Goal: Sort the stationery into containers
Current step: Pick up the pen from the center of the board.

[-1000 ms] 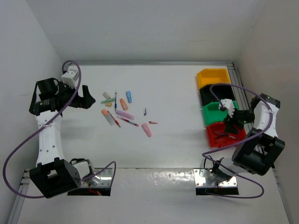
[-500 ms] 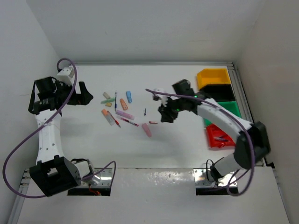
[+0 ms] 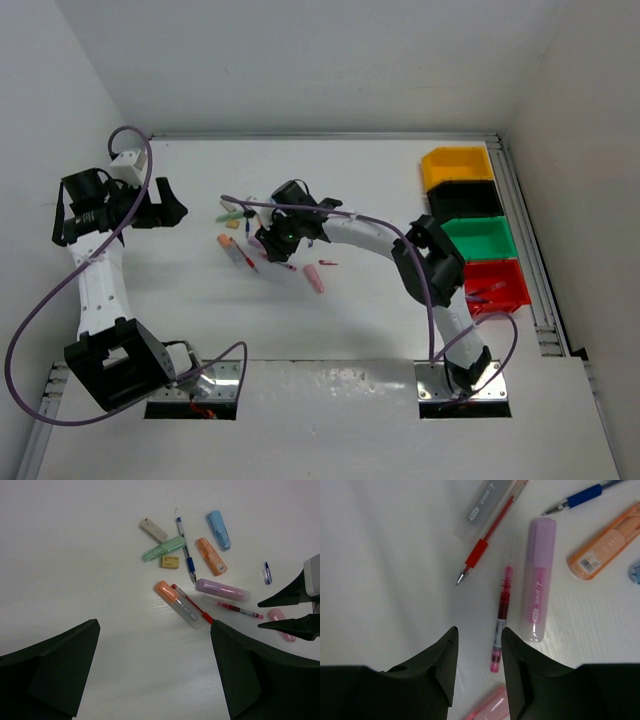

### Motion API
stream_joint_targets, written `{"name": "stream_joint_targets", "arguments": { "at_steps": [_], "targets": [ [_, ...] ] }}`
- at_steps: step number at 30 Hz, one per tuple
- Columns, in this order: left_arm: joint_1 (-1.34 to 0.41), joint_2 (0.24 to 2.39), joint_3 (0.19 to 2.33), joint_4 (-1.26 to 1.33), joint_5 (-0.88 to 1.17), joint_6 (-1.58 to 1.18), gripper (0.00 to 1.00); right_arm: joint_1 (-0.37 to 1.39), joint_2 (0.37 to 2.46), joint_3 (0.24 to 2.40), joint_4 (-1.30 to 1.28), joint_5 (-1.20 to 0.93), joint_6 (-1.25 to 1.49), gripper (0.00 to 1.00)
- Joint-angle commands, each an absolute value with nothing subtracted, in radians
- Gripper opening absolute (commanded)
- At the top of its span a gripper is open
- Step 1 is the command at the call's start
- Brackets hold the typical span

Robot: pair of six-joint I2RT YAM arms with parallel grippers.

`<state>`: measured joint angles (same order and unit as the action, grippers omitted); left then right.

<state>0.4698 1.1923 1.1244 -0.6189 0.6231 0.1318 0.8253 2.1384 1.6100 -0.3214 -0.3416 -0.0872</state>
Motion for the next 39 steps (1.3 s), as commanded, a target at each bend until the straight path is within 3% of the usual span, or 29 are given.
{"name": "stream_joint_targets", "arguments": {
  "at_steps": [1, 26, 30, 34, 39],
  "targets": [
    [0.509, 1.201, 1.117, -0.598, 0.67, 0.161, 1.0, 0.85, 2.169, 1.678, -0.302, -0.322, -0.063, 0.39],
    [0.587, 1.216, 1.1, -0.629, 0.724, 0.23, 1.0, 0.862, 2.307, 1.704, -0.25, -0.256, -0.117, 0.31],
    [0.591, 1.215, 1.101, -0.634, 0.733, 0.23, 1.0, 0.879, 2.313, 1.687, -0.244, -0.187, -0.156, 0.23],
    [0.594, 1.212, 1.112, -0.653, 0.735, 0.233, 1.0, 0.897, 2.281, 1.64, -0.265, -0.134, -0.207, 0.02],
    [0.6, 1.178, 1.129, -0.673, 0.755, 0.229, 1.0, 0.894, 2.113, 1.585, -0.279, -0.121, -0.177, 0.0]
  ]
}}
